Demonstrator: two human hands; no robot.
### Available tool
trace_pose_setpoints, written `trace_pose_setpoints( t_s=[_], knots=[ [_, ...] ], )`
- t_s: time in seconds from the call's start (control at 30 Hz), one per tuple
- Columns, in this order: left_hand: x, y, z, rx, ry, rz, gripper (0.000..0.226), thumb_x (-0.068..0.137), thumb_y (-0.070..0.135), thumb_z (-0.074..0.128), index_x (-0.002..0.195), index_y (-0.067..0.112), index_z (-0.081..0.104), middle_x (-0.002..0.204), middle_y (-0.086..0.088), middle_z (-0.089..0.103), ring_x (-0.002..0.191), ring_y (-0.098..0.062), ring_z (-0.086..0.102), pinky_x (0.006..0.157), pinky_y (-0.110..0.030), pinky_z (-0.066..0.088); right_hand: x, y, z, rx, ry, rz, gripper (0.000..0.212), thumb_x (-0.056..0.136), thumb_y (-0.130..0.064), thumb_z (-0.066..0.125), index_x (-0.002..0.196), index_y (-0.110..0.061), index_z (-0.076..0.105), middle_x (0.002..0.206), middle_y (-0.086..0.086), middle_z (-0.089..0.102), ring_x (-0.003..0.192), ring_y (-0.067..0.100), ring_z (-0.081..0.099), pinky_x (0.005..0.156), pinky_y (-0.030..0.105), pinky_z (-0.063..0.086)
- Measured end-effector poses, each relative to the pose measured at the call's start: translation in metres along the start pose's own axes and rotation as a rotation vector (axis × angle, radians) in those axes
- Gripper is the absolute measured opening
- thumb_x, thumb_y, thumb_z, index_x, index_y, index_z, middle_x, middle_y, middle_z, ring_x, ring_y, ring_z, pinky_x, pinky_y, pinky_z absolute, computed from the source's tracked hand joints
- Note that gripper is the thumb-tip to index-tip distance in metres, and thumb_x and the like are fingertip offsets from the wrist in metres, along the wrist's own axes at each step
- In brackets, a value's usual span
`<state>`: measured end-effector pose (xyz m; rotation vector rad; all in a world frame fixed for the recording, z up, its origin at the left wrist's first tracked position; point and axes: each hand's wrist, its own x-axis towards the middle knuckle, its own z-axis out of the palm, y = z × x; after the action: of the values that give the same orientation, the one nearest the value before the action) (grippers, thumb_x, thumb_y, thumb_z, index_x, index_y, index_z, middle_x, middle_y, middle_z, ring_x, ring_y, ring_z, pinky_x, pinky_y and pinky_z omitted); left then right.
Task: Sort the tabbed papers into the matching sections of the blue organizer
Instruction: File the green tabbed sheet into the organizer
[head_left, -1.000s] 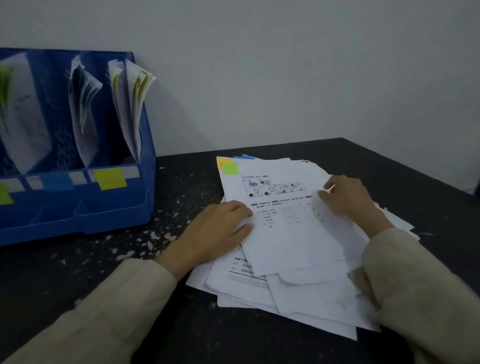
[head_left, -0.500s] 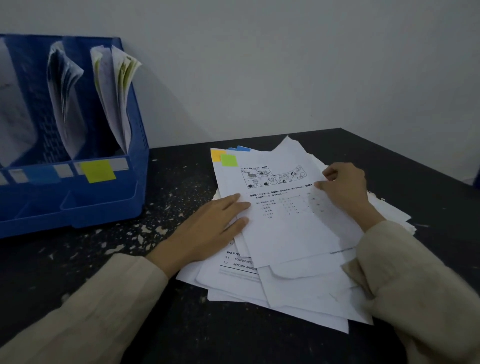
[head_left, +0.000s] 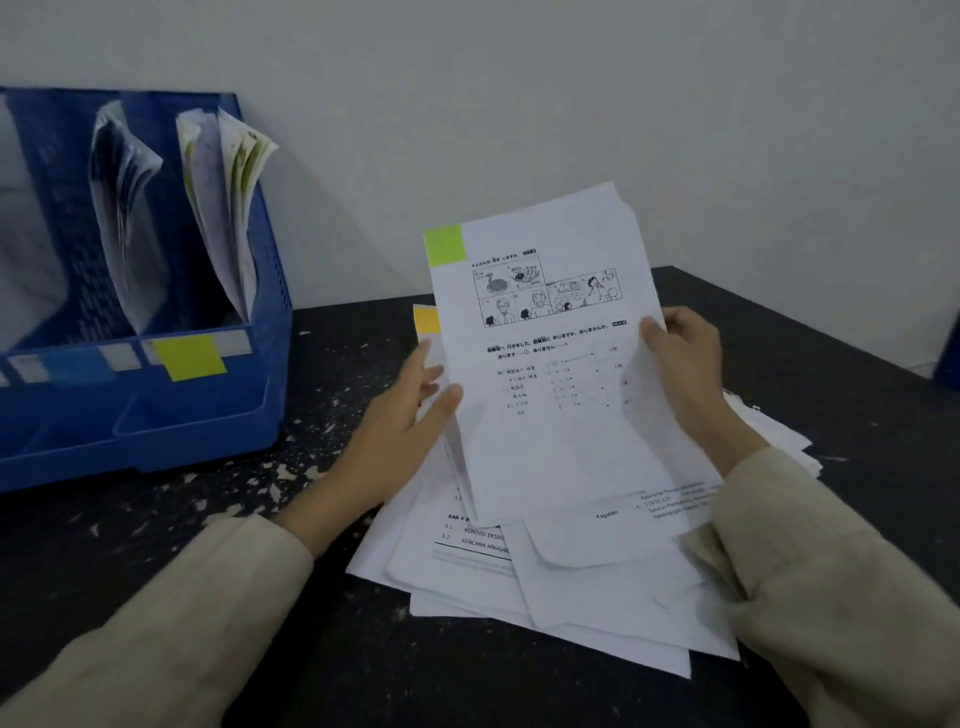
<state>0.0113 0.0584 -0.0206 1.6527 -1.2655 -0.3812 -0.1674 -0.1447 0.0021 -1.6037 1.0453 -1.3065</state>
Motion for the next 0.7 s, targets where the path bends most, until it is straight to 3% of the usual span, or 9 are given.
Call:
trace_pose_setpoints(
  t_s=[0.1,0.27,0.33,0.5,0.6,0.67,0.7],
  knots=[
    [0.007,0.011,-0.018,-0.108,0.073,-0.036,0.051,0.096,0.031,0.047,0.143,0.035,0.026,0.115,0.024,0.050,0.096,0.016,0.047,0.072,0.003,0.037,-0.011,-0.013,0.014,0.095,-0.025,-0.027,0.009,0.092,-0.011,0.053,0.084,-0.011,0.058,0.075,-0.004,0.056,0.072,0.011,0.050,0.069,0.024,0.041],
    [0.016,0.024,-0.057,-0.281,0.269,-0.025,0.022,0.097,0.021,0.049,0.116,0.020,0.057,0.100,0.016,0.063,0.088,0.003,0.063,0.068,-0.006,0.047,-0.031,-0.056,0.044,0.203,-0.143,-0.136,0.018,0.094,-0.013,0.052,0.078,-0.019,0.054,0.068,-0.008,0.050,0.064,0.003,0.044,0.061,0.012,0.038],
    [0.017,0.031,-0.075,-0.272,0.341,0.024,0.018,0.097,0.016,0.048,0.113,0.018,0.056,0.098,0.015,0.064,0.092,-0.002,0.064,0.070,-0.011,0.050,-0.036,-0.076,0.053,0.223,-0.176,-0.171,0.019,0.094,-0.014,0.052,0.076,-0.021,0.053,0.069,-0.005,0.049,0.065,0.006,0.042,0.062,0.018,0.037],
    [0.010,0.045,-0.130,-0.190,0.501,0.125,0.019,0.098,0.011,0.047,0.103,0.022,0.060,0.093,0.013,0.067,0.079,0.000,0.065,0.065,-0.016,0.053,-0.050,-0.118,0.078,0.226,-0.361,-0.224,0.016,0.091,-0.010,0.050,0.077,-0.016,0.054,0.073,-0.005,0.055,0.068,0.012,0.048,0.065,0.026,0.040],
    [-0.001,0.051,-0.163,-0.126,0.598,0.152,0.019,0.097,0.012,0.048,0.098,0.025,0.062,0.092,0.010,0.069,0.077,-0.001,0.066,0.064,-0.020,0.054,-0.060,-0.139,0.100,0.212,-0.468,-0.250,0.017,0.089,-0.009,0.051,0.075,-0.017,0.055,0.076,0.011,0.058,0.072,0.021,0.051,0.069,0.041,0.049],
    [-0.010,0.053,-0.185,-0.076,0.654,0.141,0.017,0.097,0.014,0.048,0.098,0.024,0.062,0.094,0.004,0.069,0.083,-0.010,0.067,0.069,-0.027,0.057,-0.070,-0.153,0.117,0.187,-0.508,-0.297,0.015,0.089,-0.009,0.051,0.078,-0.018,0.056,0.083,0.019,0.061,0.075,0.028,0.054,0.076,0.052,0.052],
    [-0.014,0.053,-0.195,-0.038,0.679,0.133,0.016,0.097,0.015,0.048,0.099,0.023,0.062,0.096,0.001,0.069,0.086,-0.016,0.067,0.073,-0.033,0.057,-0.074,-0.159,0.126,0.178,-0.526,-0.328,0.013,0.089,-0.009,0.051,0.081,-0.018,0.057,0.083,0.015,0.063,0.077,0.030,0.057,0.079,0.053,0.051]
  ],
)
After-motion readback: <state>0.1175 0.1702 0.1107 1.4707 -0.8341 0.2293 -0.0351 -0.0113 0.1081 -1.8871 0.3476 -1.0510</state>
